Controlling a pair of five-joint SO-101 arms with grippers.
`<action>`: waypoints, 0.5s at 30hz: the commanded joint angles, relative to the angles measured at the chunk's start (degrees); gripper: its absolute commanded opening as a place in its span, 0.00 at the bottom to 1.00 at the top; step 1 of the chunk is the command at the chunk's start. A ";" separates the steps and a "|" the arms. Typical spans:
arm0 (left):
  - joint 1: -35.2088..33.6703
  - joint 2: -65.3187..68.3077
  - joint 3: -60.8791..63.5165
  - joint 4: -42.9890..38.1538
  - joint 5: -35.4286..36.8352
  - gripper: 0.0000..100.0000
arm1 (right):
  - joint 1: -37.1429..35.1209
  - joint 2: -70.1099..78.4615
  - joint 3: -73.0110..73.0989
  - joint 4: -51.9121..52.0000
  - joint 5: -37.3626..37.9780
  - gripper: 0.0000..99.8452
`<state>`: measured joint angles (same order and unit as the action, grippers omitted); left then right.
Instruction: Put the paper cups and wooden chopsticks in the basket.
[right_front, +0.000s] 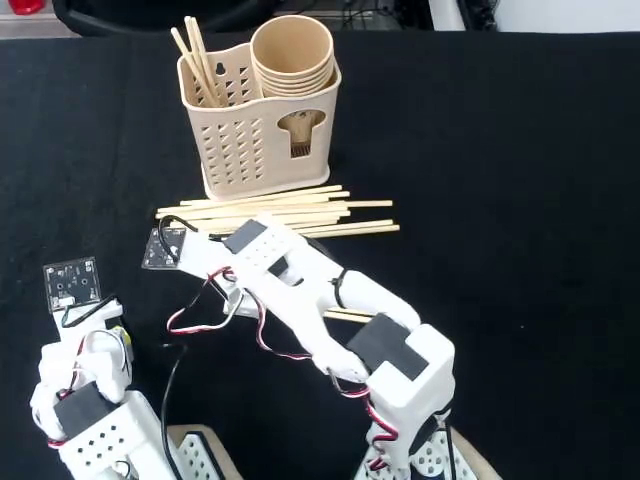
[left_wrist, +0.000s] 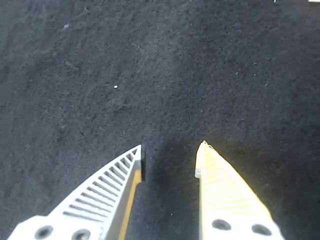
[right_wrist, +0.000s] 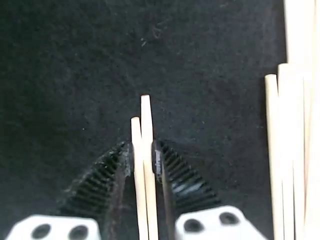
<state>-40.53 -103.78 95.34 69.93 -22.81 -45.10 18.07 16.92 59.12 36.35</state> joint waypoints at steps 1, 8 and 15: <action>-0.48 -0.18 -2.77 -0.79 -0.09 0.18 | -1.05 -3.38 0.57 0.18 0.53 0.01; -0.48 -0.18 -2.77 -0.79 -0.09 0.18 | -0.70 -16.04 9.80 -4.48 0.53 0.01; -0.48 -0.18 -2.77 -0.70 -0.09 0.18 | -0.70 -20.35 16.48 -12.40 0.53 0.01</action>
<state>-40.53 -103.78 95.34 69.93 -22.81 -45.36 0.22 33.19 48.75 36.35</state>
